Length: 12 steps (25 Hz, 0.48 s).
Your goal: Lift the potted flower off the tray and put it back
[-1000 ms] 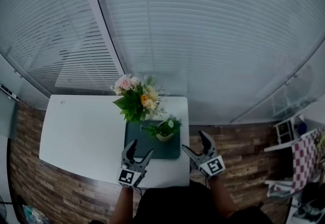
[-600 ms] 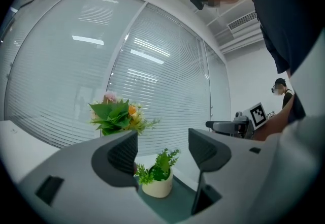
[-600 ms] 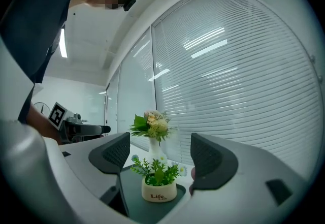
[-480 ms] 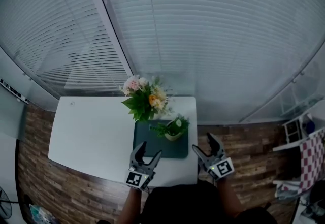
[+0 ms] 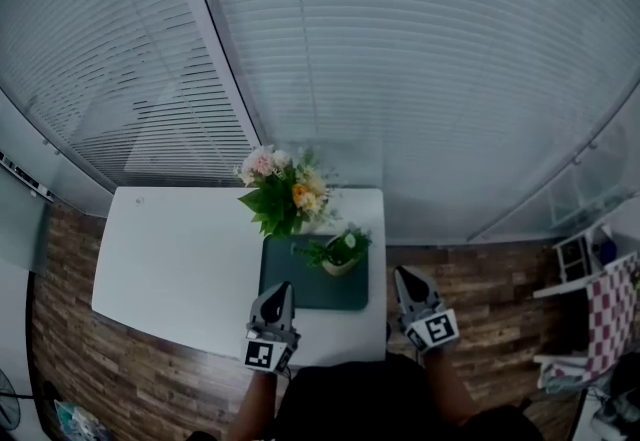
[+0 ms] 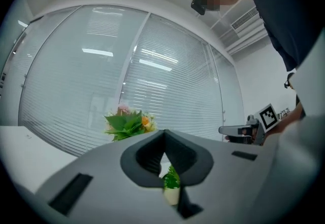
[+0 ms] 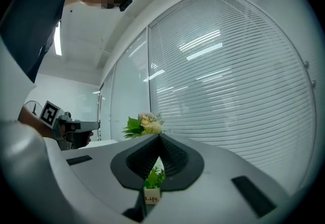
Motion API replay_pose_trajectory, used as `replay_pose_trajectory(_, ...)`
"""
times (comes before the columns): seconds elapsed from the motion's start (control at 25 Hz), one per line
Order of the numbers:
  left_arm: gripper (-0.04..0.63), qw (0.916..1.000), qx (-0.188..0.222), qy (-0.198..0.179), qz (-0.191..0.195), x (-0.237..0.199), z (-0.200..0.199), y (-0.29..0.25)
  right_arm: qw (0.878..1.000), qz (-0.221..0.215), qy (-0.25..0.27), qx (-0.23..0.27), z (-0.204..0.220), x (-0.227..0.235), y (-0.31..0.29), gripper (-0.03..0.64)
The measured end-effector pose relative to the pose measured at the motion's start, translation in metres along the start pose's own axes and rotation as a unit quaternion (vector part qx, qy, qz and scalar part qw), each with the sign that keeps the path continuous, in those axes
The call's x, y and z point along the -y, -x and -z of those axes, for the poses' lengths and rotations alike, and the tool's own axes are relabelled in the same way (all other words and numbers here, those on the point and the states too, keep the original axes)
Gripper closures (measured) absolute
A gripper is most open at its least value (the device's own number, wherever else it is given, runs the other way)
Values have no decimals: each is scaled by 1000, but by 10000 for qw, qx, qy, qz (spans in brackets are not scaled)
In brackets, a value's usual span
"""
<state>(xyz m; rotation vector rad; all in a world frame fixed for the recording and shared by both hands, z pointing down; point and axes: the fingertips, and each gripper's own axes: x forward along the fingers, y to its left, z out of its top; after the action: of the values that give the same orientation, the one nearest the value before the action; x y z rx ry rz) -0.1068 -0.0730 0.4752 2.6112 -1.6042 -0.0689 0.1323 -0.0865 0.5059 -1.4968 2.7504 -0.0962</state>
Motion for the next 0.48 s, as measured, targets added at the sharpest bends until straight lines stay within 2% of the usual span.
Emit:
replay_pose_trajectory(0.24,590,9999,1,-100,52,-4,0,-1,9995,-94,284,107,-10,-6,-1,614)
replay_pose_trajectory(0.48,589,9999,4,-119,113,-1,-1,-3,9993,-159,338,30,-20,-14,-5,614)
